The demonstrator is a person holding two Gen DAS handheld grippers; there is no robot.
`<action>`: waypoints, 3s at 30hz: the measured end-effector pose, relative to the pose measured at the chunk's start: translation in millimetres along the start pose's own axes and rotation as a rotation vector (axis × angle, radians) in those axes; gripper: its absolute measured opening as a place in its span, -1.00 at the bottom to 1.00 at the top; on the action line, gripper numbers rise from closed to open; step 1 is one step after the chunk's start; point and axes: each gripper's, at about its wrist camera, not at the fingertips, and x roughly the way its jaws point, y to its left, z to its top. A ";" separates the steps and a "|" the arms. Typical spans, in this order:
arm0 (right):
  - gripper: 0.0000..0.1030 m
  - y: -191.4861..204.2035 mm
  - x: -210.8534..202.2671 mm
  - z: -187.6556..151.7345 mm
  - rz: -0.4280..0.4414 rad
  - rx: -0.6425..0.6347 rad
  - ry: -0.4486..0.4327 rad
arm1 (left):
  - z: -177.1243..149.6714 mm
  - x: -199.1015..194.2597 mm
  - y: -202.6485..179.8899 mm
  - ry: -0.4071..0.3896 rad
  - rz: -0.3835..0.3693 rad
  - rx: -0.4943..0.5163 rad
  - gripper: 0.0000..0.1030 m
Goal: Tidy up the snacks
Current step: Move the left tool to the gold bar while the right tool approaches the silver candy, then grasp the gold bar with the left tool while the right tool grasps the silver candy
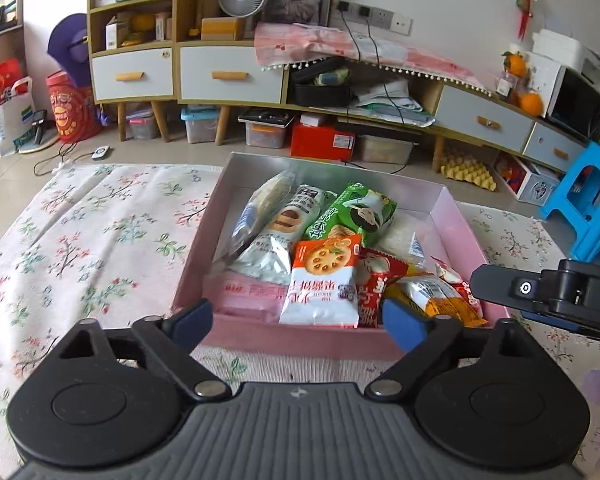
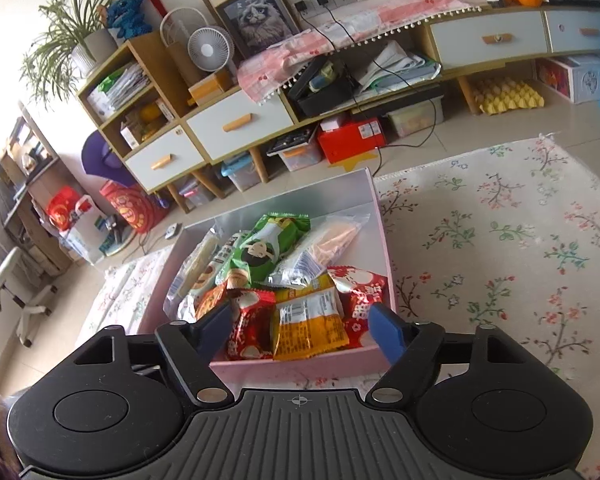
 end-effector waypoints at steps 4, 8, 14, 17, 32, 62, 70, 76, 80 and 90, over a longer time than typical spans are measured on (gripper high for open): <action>0.64 4.3 -9.8 -2.5 -0.029 -0.038 0.008 | -5.8 -7.4 2.3 0.045 -0.006 -0.008 0.90; 0.67 8.6 -19.2 -7.8 -0.052 -0.075 0.034 | -13.3 -10.9 2.7 0.096 0.006 -0.002 0.93; 0.67 12.9 -30.3 -21.5 -0.101 -0.135 0.085 | -21.7 -15.4 4.1 0.172 0.019 0.016 0.93; 0.67 12.8 -35.0 -27.8 -0.122 -0.153 0.117 | -24.8 -20.5 6.2 0.191 0.005 0.020 0.93; 0.67 -2.7 -50.2 -57.7 -0.194 -0.211 0.206 | -67.6 -34.4 9.9 0.226 -0.054 0.040 0.74; 0.67 -0.5 -40.4 -114.6 -0.141 -0.430 0.206 | -100.9 -54.7 24.0 0.269 -0.214 0.185 -0.89; 0.67 -2.4 -40.4 -125.0 -0.107 -0.458 0.175 | -102.5 -66.1 49.7 0.237 -0.224 0.134 -0.47; 0.67 -3.1 -38.8 -123.2 -0.120 -0.438 0.164 | -94.9 -57.8 29.4 0.191 -0.234 0.109 -0.05; 0.67 -1.9 -37.3 -123.1 -0.127 -0.436 0.161 | -95.8 -45.7 11.7 0.200 -0.231 0.091 -0.05; 0.67 -0.7 -39.8 -122.0 -0.128 -0.443 0.156 | -95.5 -38.0 -7.4 0.196 -0.145 0.182 -0.26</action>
